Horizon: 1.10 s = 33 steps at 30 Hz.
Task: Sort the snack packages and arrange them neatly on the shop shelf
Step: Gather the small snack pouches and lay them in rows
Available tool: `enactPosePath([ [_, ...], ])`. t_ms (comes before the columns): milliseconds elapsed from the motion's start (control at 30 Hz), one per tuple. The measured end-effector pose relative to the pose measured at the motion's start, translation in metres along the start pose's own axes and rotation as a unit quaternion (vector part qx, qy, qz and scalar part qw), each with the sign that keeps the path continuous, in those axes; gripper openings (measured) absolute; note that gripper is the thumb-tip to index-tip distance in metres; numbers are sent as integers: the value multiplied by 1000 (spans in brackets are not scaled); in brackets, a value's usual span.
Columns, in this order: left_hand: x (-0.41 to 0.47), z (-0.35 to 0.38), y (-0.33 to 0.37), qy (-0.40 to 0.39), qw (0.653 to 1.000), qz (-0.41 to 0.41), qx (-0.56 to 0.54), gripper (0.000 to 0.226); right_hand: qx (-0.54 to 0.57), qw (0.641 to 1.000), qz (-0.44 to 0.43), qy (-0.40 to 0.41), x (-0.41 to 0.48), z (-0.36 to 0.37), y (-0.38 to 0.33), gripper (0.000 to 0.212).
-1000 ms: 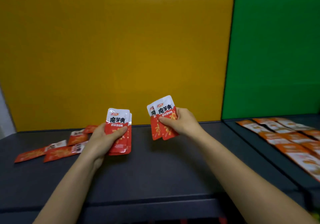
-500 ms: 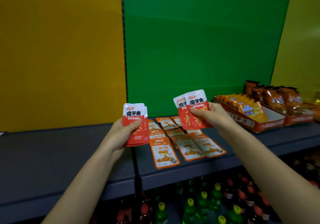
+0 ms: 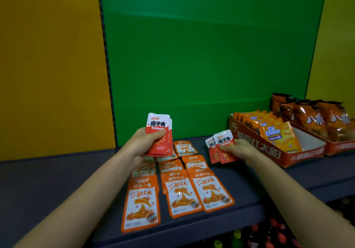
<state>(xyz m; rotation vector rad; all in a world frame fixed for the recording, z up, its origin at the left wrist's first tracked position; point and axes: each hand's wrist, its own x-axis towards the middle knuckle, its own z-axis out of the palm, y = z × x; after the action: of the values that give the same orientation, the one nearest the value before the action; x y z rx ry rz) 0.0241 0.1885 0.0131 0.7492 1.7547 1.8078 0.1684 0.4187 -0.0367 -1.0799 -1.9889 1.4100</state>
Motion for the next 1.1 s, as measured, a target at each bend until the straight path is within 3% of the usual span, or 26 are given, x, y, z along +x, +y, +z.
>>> enactPosePath([
  [100,21,10,0,0,1000,2,12,8,-26,999,15,-13,31,3,7,29],
  [200,35,16,-1,4,1000,-8,22,10,-47,998,15,-26,55,9,8,30],
  [433,56,30,-3,45,998,-1,32,13,-239,970,-41,-19,83,17,1,43],
  [533,56,41,-2,61,998,-1,20,4,-257,964,-55,-39,91,18,1,44],
  [667,57,53,-4,71,997,-7,19,16,-274,956,-80,-59,100,19,3,44],
  [867,53,62,-4,88,996,-6,8,12,-347,926,-139,-61,103,23,4,50],
  [933,53,62,-3,92,996,-10,12,10,-321,934,-140,-71,105,21,5,47],
  [1033,53,62,-4,94,995,-14,12,9,-189,972,-109,-84,111,11,5,43],
  [1100,54,62,-5,91,996,-19,12,12,-180,976,-102,-70,113,1,5,42],
])
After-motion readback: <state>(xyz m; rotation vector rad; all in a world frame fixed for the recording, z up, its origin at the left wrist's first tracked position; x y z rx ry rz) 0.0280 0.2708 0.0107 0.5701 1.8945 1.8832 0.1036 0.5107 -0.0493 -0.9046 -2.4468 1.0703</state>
